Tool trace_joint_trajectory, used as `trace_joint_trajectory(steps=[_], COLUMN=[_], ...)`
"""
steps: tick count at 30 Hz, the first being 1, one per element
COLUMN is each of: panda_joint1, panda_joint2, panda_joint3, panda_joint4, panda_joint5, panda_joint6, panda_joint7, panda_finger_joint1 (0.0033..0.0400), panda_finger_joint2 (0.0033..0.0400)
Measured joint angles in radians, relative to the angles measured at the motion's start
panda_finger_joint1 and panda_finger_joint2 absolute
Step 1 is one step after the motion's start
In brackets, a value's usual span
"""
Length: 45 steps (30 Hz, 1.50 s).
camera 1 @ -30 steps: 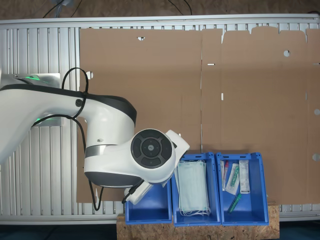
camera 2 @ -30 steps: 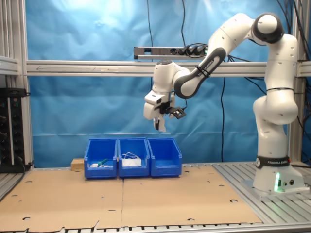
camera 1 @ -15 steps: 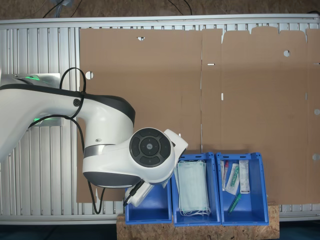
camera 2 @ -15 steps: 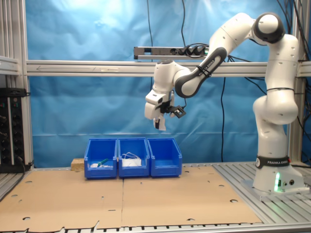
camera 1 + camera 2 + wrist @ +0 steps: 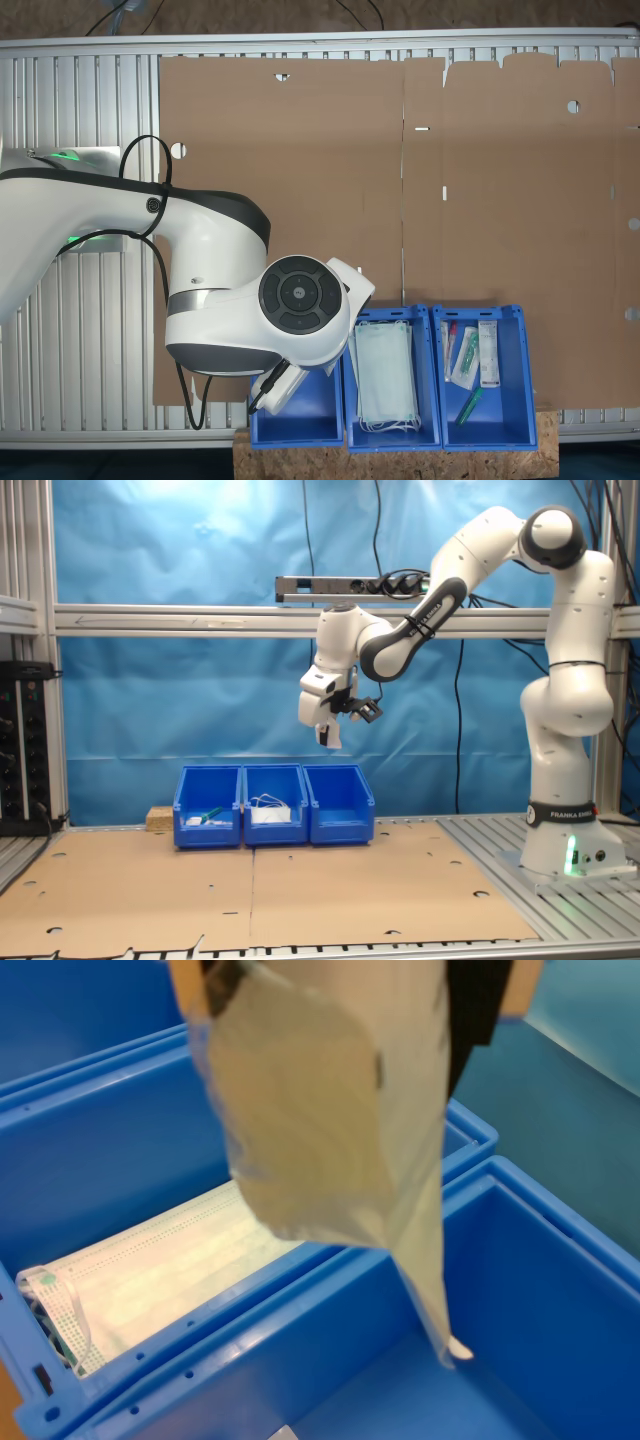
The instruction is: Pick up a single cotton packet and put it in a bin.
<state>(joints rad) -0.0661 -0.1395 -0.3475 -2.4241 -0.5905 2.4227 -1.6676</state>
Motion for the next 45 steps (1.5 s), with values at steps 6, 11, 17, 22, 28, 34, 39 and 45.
trace_joint_trajectory(steps=[6,11,17,22,28,34,39,45], panda_joint1=[0.0,0.0,0.0,0.0,0.0,0.0,0.0,0.0], panda_joint2=[0.0,0.0,0.0,0.0,0.0,0.0,0.0,0.0], panda_joint3=[-0.003,-0.008,-0.014,-0.016,-0.019,-0.021,-0.021,-0.021], panda_joint4=[0.0,0.0,0.0,0.0,0.0,0.0,0.0,0.0], panda_joint5=[0.0,0.0,0.0,0.0,0.0,0.0,0.0,0.0], panda_joint6=[0.0,0.0,0.0,0.0,0.0,0.0,0.0,0.0], panda_joint7=[-0.002,-0.005,-0.012,-0.015,-0.018,-0.02,-0.02,-0.021], panda_finger_joint1=[0.0059,0.0059,0.0059,0.0059,0.0059,0.0059,0.0059,0.0059], panda_finger_joint2=[0.0059,0.0059,0.0059,0.0059,0.0059,0.0059,0.0059,0.0059])
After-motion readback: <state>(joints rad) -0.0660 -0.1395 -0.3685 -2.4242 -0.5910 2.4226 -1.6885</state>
